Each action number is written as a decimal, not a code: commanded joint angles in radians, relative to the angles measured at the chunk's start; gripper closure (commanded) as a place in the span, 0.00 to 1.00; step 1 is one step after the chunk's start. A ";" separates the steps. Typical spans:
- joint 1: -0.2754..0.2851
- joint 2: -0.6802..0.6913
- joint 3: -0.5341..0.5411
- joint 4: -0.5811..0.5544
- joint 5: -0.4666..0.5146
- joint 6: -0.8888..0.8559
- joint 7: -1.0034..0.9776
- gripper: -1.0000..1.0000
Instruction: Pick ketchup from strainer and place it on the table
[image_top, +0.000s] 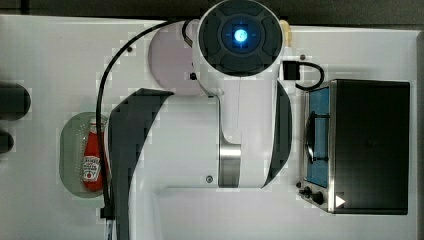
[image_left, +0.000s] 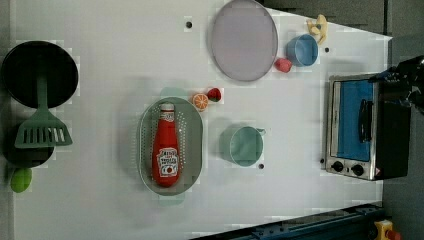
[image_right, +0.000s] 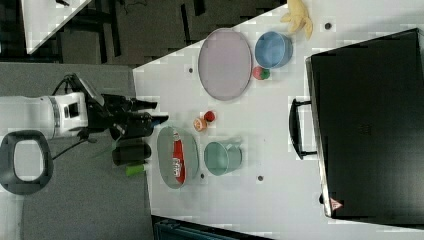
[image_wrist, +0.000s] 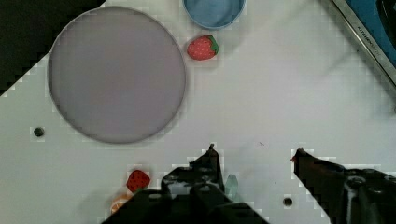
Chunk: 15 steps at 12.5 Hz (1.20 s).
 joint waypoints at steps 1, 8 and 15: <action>-0.104 -0.266 0.063 -0.110 0.029 -0.160 0.158 0.21; -0.071 -0.212 0.298 -0.109 0.031 -0.110 0.158 0.00; -0.064 -0.104 0.654 -0.114 0.026 -0.046 0.175 0.00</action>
